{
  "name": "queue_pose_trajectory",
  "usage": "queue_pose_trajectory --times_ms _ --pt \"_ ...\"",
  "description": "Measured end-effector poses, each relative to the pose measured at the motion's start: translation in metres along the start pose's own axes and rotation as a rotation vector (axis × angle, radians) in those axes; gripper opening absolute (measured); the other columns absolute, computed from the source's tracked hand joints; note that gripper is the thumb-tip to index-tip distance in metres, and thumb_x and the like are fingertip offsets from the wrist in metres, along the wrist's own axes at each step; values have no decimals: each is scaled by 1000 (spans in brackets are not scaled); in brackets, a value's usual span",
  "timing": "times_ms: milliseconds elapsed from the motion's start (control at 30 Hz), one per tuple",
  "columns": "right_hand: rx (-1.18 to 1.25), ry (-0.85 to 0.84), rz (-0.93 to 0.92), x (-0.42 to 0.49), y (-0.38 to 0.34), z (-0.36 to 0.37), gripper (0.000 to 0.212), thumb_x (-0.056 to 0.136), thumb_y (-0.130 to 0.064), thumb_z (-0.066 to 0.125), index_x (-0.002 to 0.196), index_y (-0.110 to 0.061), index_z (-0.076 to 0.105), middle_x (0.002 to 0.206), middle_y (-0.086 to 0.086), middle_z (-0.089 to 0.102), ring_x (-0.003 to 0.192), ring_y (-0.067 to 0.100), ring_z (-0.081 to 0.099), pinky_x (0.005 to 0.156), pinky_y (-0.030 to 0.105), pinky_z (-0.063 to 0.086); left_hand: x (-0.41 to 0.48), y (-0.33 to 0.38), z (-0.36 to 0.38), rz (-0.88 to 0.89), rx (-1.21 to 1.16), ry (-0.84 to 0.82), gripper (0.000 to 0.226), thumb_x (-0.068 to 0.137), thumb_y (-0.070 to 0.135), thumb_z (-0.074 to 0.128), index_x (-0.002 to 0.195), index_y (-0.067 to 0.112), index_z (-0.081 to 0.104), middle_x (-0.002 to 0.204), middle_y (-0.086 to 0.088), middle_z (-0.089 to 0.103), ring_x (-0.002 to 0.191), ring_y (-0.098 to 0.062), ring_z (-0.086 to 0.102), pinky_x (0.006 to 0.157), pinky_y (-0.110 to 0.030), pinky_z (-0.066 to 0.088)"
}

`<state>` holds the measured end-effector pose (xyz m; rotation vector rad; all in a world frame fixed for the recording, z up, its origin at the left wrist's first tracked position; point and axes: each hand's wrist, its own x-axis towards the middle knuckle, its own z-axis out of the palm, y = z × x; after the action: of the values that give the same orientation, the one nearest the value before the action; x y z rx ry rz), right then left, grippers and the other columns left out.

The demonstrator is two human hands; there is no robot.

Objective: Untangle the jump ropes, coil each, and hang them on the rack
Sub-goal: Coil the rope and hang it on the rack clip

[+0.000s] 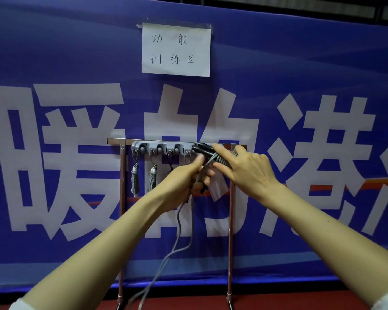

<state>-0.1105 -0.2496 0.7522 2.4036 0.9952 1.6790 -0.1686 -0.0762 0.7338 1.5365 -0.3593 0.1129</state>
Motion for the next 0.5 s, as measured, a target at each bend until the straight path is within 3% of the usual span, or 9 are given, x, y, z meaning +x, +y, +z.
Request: queue_pose_trajectory --times_ms 100,200,267,333,433,500 --pt "43 -46 25 2 -1 -8 58 93 -56 32 137 -25 53 82 12 63 51 26 60 42 25 35 -1 8 -5 -116 -110 -59 33 97 38 49 93 12 68 64 6 53 56 -6 40 58 -20 37" --pt "213 -227 121 1 -2 -15 58 96 -57 35 149 -37 29 106 7 60 86 26 63 64 34 47 -5 8 -5 -144 -135 -73 22 87 34 61 88 14 71 66 7 56 58 -4 48 55 -18 45" --pt "314 -262 161 0 -2 -20 56 95 -56 38 148 -39 30 111 3 62 97 22 61 75 34 49 -6 7 -3 -152 -167 -64 22 87 32 61 90 12 70 65 5 56 54 -4 48 52 -17 46" --pt "407 -265 174 0 -3 -27 54 94 -55 43 145 -37 36 110 -2 61 98 17 60 76 31 49 -7 8 -4 -136 -186 -65 20 91 27 59 96 10 68 64 4 55 51 -3 48 51 -17 47" --pt "603 -377 208 1 -6 -32 50 94 -53 46 140 -36 44 101 -12 56 86 5 59 66 13 44 -7 6 -3 -74 -250 -80 15 94 15 56 103 14 67 69 3 61 56 -4 54 53 -18 49" --pt "786 -398 276 0 -9 -36 44 92 -54 47 131 -33 50 96 -15 57 81 3 60 64 10 47 -7 4 0 -20 -245 -64 17 92 14 57 104 16 68 73 3 62 60 -5 54 56 -17 48"
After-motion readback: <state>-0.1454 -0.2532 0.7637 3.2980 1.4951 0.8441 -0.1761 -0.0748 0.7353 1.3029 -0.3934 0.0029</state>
